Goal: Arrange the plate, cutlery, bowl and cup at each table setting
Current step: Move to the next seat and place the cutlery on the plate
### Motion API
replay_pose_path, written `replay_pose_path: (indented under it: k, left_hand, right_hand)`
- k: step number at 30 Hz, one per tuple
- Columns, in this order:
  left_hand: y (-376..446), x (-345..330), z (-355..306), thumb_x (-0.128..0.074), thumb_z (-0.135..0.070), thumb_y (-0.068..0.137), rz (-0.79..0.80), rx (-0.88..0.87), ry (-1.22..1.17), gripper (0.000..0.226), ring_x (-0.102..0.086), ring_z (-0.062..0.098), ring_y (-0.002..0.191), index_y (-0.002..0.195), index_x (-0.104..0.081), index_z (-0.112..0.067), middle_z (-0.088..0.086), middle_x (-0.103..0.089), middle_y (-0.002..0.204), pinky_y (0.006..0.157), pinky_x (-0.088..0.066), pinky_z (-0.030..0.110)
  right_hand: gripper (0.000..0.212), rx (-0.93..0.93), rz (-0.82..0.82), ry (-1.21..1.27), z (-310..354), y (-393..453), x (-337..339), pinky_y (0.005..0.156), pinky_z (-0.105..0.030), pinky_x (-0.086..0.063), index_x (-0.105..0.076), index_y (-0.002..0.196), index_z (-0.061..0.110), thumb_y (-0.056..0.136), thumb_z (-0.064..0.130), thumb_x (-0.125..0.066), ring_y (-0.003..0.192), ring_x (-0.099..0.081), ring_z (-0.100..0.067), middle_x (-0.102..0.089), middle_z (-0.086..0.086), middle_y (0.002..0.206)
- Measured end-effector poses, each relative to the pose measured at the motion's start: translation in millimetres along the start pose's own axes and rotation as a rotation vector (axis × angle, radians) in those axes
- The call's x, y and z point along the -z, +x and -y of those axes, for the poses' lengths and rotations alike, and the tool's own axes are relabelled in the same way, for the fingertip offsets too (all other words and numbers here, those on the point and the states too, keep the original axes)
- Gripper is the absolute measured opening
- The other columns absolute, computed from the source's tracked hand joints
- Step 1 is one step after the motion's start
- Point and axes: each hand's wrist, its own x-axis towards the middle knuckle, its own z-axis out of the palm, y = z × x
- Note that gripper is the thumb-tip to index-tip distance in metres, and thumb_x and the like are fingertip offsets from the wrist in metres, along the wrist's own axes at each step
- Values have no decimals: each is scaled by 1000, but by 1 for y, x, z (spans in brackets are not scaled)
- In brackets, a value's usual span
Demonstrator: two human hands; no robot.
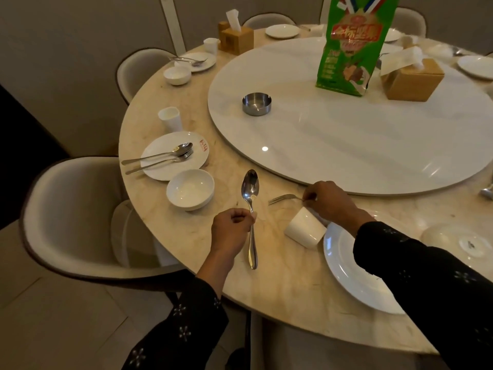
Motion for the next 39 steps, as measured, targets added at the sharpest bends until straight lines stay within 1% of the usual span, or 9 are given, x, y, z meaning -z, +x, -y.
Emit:
replay_pose_path:
  k: [4, 8, 15, 18, 22, 26, 28, 33, 39]
  left_hand:
    - [-1, 3, -15, -72, -23, 85, -17, -26, -9, 11, -65, 15, 81, 90, -72, -12, 4, -73, 89, 73, -51, 27]
    - [-17, -4, -47, -73, -21, 84, -10, -113, -57, 5, -67, 16, 84, 86, -72, -17, 3, -73, 88, 74, -52, 27]
    - [-78, -64, -70, -74, -15, 83, 181, -205, -43, 8, -60, 7, 63, 76, -69, -17, 3, -70, 77, 53, -47, 14]
    - [-100, -98, -48, -75, -15, 82, 257, -110, 49, 5, -62, 12, 68, 80, -72, -11, 5, -71, 79, 59, -51, 21]
    - [-120, -137, -18, -74, -12, 81, 280, -7, 123, 17, -62, 18, 77, 65, -69, -13, 6, -70, 80, 85, -55, 33]
    - [-131, -162, -3, -73, -11, 83, 280, 50, 191, 7, -66, 22, 84, 77, -71, -7, 8, -70, 85, 83, -55, 30]
    - [-132, -172, 3, -74, -11, 81, 270, 84, 219, 7, -68, 24, 90, 84, -73, -5, 10, -72, 92, 87, -56, 33]
    - [-134, -186, 8, -75, -14, 81, 241, 105, 282, 11, -68, 25, 94, 89, -74, -5, 10, -72, 94, 87, -56, 34]
    - [-129, -194, 7, -76, -19, 81, 216, 126, 393, 31, -66, 25, 100, 107, -69, -5, 10, -70, 107, 80, -54, 28]
  right_hand:
    - [14, -20, -75, 117, 5, -2, 17, 68, -29, -50, -74, 88, 13, 86, 8, -61, 71, -63, -18, -72, -4, 86]
    - [9, -46, -215, 260, 12, -22, 58, 66, -24, -42, -76, 89, 16, 85, 18, -68, 72, -61, -15, -68, 1, 76]
    - [11, -224, -328, 420, -13, -110, 94, 53, -5, -40, -73, 91, 15, 81, 19, -75, 65, -62, -10, -67, 2, 70]
    - [21, -355, -353, 489, -37, -150, 85, 75, -22, -49, -73, 96, 12, 77, 19, -79, 77, -67, -13, -71, -2, 80]
    - [30, -577, -314, 655, -60, -186, 61, 68, -26, -52, -71, 99, 9, 73, 16, -83, 68, -69, -12, -73, -7, 80]
    - [26, -674, -291, 665, -70, -200, 42, 56, -21, -51, -68, 94, 9, 73, 13, -82, 68, -69, -12, -73, -9, 91]
    - [23, -672, -278, 647, -73, -201, 34, 60, -22, -54, -67, 90, 11, 73, 12, -82, 70, -69, -14, -73, -11, 94]
    - [25, -649, -211, 636, -74, -200, 19, 60, -29, -56, -68, 95, 9, 74, 13, -81, 63, -67, -16, -73, -12, 84]
    - [24, -640, -217, 580, -73, -197, 6, 77, -42, -59, -68, 89, 14, 72, 18, -83, 83, -70, -24, -70, -10, 91]
